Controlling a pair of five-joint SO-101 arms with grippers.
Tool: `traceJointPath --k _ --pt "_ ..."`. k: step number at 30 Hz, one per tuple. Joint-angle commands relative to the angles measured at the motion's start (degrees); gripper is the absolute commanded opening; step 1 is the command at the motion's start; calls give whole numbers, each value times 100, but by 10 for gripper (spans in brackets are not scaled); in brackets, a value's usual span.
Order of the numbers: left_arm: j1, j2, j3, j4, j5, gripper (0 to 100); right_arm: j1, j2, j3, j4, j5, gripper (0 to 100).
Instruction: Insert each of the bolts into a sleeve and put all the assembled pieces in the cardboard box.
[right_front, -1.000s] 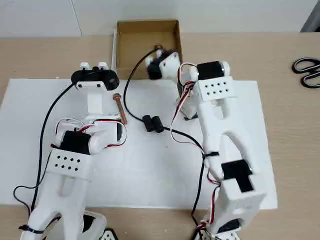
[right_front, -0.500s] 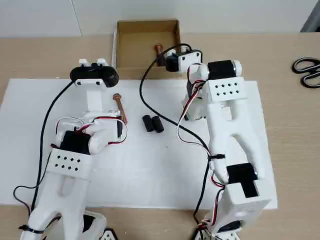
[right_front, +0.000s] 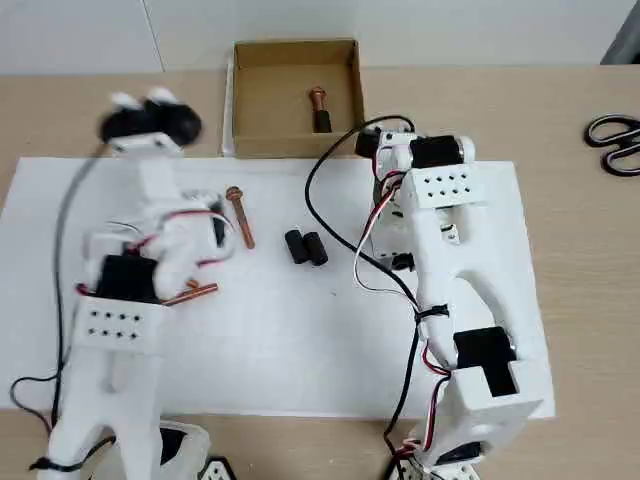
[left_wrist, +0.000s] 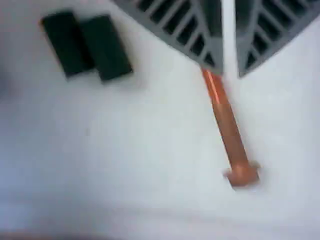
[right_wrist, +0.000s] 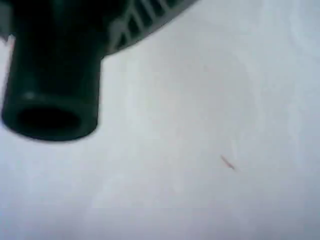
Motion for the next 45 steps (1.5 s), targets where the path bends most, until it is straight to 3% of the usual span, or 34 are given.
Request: traceJointPath --k 1,7,14,35,41,45 --pt "-44 193 -1112 782 70 6 101 -347 9 48 -70 4" --pt "-316 1662 -2853 2637 167 6 119 -347 18 22 -563 4" --pt "-431 3402 -4813 3895 211 6 286 -347 26 31 -554 4" --pt "352 6716 -7125 3684 369 9 330 -857 431 40 -554 4" --pt "352 7499 -8004 3692 475 104 338 -1024 791 13 -554 4" --pt "352 7938 -8470 3657 607 108 338 -1191 1169 -119 -554 4"
